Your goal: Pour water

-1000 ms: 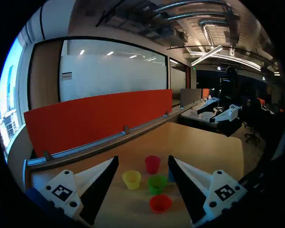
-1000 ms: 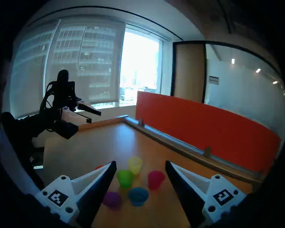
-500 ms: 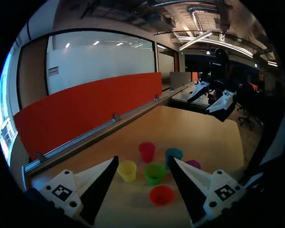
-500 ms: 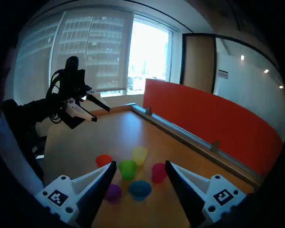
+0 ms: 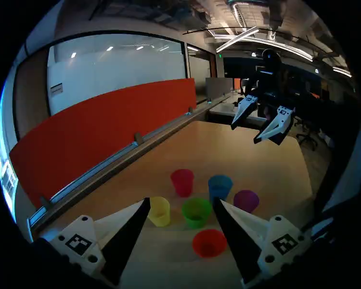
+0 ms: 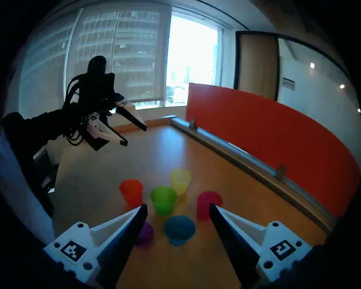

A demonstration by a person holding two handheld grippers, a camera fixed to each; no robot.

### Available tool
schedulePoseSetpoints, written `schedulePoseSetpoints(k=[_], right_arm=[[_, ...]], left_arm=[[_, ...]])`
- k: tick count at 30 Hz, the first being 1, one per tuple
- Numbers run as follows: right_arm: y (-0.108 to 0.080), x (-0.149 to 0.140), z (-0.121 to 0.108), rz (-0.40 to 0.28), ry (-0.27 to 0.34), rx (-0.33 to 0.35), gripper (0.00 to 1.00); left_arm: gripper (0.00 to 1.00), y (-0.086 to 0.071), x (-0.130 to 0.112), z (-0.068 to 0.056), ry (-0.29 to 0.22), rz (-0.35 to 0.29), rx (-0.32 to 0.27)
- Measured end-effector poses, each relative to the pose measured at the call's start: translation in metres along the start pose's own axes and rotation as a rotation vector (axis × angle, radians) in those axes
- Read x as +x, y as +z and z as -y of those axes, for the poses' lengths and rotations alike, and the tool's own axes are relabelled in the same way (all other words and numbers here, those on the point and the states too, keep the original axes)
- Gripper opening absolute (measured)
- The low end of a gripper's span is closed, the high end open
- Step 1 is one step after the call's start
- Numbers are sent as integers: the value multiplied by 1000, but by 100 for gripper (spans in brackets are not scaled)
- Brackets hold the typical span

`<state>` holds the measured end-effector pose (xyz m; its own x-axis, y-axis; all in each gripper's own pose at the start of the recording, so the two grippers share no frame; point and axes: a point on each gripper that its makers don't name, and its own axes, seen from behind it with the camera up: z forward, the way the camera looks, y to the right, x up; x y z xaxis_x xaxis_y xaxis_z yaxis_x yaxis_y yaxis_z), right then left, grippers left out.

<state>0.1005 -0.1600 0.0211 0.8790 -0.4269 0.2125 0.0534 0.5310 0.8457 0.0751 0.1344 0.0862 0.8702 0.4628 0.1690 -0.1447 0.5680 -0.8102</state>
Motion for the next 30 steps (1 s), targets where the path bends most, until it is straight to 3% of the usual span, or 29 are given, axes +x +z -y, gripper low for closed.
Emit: schedulePoseSetpoints(k=[18, 30], right_arm=[[21, -56, -1, 91, 21, 40, 100], [34, -83, -4, 139, 4, 49, 100]], left_arm=[[97, 34, -40, -12, 44, 130, -96], [97, 57, -63, -20, 54, 206, -142]])
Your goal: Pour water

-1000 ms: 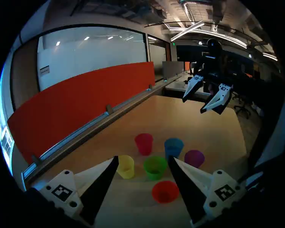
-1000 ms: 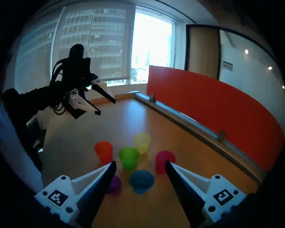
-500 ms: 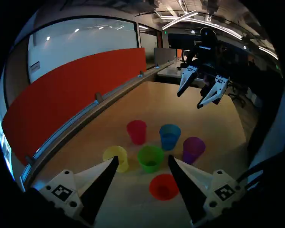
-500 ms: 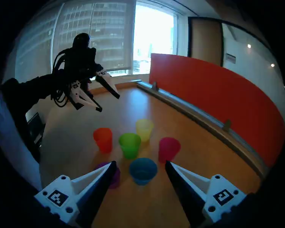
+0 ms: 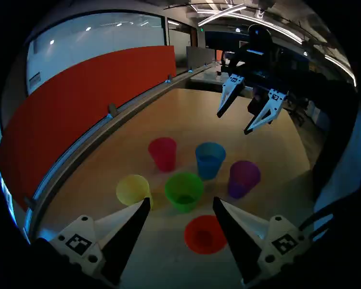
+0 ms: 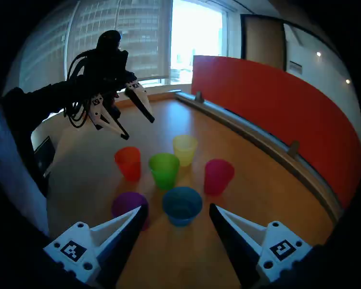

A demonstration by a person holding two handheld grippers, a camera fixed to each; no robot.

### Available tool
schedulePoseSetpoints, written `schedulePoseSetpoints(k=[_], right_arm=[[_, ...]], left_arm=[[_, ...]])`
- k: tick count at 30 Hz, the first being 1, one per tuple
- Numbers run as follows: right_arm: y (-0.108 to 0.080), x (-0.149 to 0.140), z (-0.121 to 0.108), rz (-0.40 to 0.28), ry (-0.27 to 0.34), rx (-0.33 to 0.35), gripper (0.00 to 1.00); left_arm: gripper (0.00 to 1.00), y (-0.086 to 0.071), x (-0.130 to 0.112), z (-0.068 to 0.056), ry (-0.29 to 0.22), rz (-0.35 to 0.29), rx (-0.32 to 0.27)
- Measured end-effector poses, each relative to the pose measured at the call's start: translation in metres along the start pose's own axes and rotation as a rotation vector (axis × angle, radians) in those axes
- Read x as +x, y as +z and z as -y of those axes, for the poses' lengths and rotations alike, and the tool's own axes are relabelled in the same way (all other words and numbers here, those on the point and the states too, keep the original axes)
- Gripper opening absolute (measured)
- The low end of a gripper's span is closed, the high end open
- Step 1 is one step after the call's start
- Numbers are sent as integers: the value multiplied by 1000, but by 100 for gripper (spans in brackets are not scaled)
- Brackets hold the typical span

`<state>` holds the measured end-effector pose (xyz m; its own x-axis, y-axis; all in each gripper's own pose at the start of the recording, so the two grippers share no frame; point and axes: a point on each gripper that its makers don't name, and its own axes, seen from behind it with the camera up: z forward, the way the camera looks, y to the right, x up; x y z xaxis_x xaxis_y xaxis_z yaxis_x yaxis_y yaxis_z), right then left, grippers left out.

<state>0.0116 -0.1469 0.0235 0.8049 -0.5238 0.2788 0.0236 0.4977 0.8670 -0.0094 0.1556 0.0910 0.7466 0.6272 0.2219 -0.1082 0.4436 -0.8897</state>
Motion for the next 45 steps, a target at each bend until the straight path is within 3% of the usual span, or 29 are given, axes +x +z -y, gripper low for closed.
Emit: schedulePoseSetpoints(k=[18, 45], right_arm=[[20, -23, -8, 39, -4, 17, 100], [53, -49, -14, 82, -6, 30, 100]], left_arm=[[97, 43, -11, -2, 21, 80, -56], [97, 80, -22, -8, 32, 169, -92]])
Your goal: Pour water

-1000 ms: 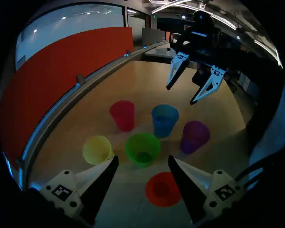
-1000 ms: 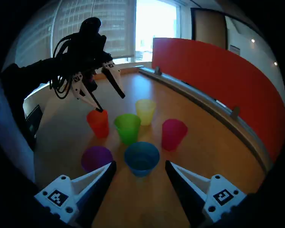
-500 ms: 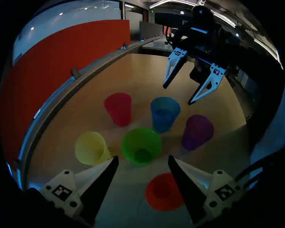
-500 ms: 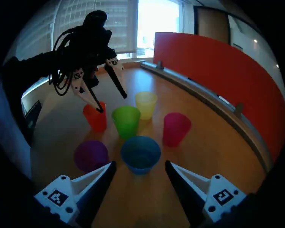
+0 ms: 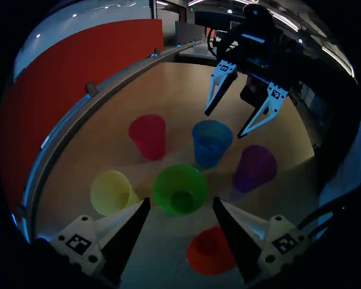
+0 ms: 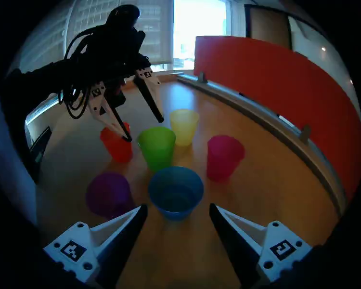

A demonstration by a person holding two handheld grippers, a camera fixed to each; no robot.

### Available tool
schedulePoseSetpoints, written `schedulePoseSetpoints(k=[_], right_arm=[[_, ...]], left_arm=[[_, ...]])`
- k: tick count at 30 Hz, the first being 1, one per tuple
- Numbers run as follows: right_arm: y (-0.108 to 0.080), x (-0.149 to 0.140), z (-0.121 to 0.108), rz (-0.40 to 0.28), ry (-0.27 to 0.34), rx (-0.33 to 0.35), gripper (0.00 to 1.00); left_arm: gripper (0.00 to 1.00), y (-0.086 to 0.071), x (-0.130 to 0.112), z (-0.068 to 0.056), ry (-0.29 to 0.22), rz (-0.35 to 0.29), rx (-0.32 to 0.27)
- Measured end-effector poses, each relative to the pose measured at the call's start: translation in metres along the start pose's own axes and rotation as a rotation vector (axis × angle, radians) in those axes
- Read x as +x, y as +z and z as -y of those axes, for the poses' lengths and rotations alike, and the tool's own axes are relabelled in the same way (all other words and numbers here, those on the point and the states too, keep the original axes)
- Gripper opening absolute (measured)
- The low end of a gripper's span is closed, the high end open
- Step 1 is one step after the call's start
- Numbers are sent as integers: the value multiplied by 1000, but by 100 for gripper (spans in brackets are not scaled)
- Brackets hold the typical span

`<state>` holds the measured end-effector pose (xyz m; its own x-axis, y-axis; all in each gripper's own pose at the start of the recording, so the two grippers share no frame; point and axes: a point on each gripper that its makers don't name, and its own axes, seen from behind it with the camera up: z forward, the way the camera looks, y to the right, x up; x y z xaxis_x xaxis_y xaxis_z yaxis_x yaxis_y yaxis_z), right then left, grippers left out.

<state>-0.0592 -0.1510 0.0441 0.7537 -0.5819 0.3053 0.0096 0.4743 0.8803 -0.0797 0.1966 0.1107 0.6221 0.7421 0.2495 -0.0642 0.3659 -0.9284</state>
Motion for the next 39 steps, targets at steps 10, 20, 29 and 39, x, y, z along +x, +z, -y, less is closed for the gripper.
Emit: schedulePoseSetpoints(k=[10, 20, 29, 39], right_arm=[[10, -1, -2, 4, -4, 0, 100], [22, -2, -1, 13, -13, 12, 100], [31, 0, 2, 13, -19, 26, 100], [35, 1, 1, 13, -22, 31, 100]], left_arm=[[97, 13, -1, -2, 3, 17, -7], [97, 23, -3, -4, 11, 31, -18], [97, 28, -1, -4, 4, 30, -22], [97, 35, -1, -1, 3, 32, -2]])
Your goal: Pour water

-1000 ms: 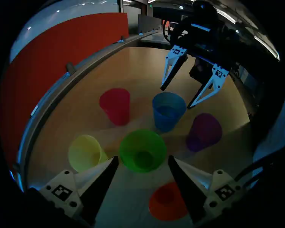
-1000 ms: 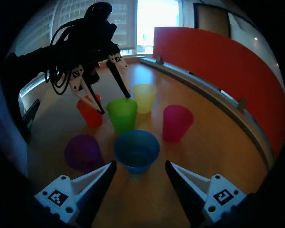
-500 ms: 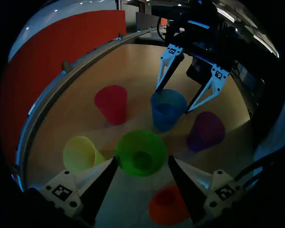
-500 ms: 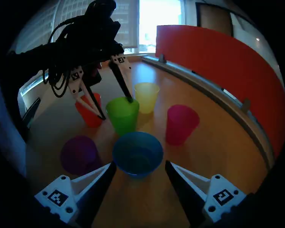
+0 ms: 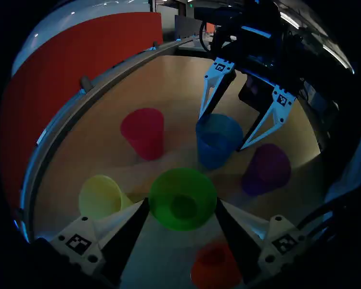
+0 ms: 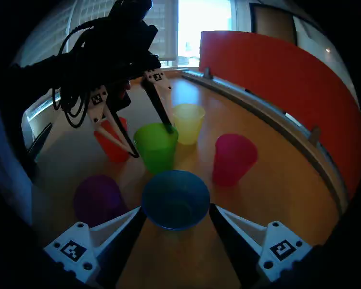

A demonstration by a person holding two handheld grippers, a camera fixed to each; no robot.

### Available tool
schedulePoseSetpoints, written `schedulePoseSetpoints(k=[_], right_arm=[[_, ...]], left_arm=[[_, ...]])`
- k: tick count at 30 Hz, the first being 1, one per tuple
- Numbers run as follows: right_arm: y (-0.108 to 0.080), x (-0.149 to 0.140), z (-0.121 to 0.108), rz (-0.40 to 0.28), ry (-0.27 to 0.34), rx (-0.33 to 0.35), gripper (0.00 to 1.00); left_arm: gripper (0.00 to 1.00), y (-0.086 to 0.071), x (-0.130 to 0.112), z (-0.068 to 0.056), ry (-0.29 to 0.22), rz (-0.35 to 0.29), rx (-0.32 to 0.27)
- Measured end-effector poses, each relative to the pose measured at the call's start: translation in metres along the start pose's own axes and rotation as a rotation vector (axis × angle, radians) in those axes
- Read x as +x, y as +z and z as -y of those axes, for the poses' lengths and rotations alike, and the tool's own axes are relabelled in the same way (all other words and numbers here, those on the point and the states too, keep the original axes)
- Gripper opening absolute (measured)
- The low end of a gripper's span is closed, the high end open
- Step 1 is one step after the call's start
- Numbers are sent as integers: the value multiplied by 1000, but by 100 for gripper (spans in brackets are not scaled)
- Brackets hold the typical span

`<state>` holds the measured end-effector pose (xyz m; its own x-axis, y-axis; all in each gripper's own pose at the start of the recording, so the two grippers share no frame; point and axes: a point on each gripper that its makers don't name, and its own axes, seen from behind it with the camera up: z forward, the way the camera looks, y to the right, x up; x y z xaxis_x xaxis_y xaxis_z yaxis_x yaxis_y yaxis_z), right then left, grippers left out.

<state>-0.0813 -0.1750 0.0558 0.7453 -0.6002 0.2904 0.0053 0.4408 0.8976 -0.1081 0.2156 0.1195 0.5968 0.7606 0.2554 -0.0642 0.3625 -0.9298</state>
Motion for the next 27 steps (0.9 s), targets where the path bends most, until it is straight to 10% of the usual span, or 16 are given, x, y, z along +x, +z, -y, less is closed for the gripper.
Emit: schedulePoseSetpoints(k=[27], right_arm=[[10, 1, 1, -11, 6, 9, 96]], left_arm=[[88, 0, -1, 4, -33, -18, 16]])
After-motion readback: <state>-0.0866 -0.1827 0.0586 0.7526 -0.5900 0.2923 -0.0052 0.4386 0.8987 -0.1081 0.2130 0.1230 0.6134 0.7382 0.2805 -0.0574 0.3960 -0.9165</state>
